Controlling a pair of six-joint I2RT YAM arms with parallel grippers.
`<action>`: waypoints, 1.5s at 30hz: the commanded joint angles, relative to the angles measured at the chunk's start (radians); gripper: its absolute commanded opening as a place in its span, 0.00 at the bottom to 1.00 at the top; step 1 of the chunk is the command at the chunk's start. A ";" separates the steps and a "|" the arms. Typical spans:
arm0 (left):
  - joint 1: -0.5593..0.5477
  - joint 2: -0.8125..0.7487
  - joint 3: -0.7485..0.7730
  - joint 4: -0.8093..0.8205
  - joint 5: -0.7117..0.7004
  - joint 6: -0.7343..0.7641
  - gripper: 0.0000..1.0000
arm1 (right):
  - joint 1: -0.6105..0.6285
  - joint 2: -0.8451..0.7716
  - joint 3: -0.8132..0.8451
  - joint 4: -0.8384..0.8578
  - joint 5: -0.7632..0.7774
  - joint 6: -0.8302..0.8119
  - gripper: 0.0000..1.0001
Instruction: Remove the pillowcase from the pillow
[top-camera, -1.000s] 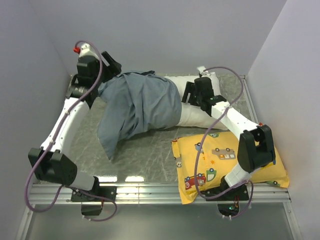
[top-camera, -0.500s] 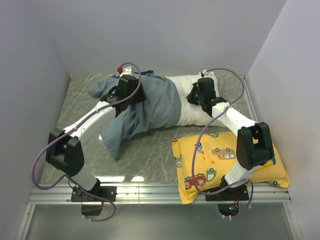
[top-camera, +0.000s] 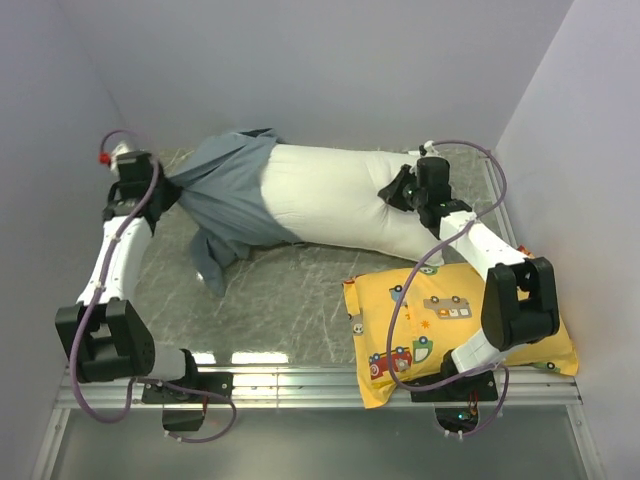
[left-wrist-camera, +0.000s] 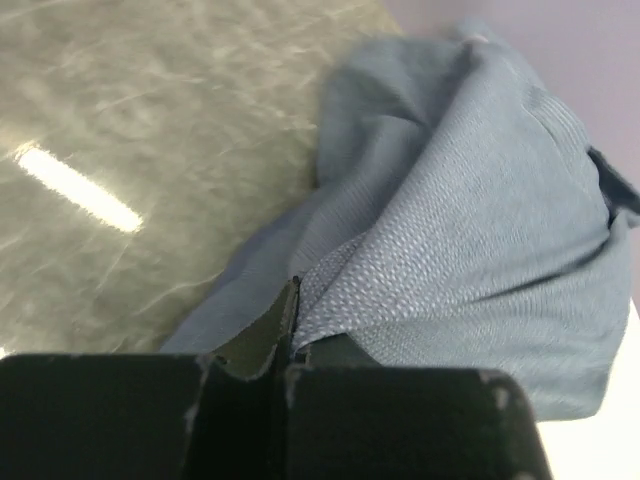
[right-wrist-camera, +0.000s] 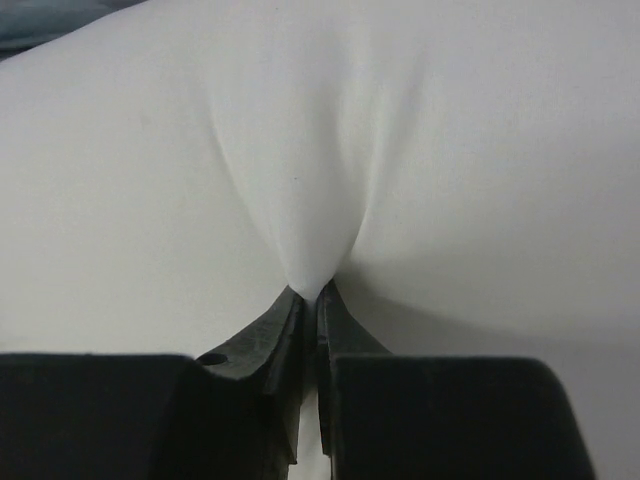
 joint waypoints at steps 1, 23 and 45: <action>0.149 -0.062 -0.052 0.115 0.056 -0.040 0.00 | -0.088 -0.028 -0.031 -0.103 0.108 -0.031 0.00; -0.138 -0.053 -0.183 0.252 0.070 -0.074 0.06 | 0.477 -0.172 0.011 -0.102 0.385 -0.310 0.87; -0.426 -0.087 0.220 -0.010 -0.116 0.204 0.78 | 0.502 0.114 0.556 -0.473 0.540 -0.287 0.00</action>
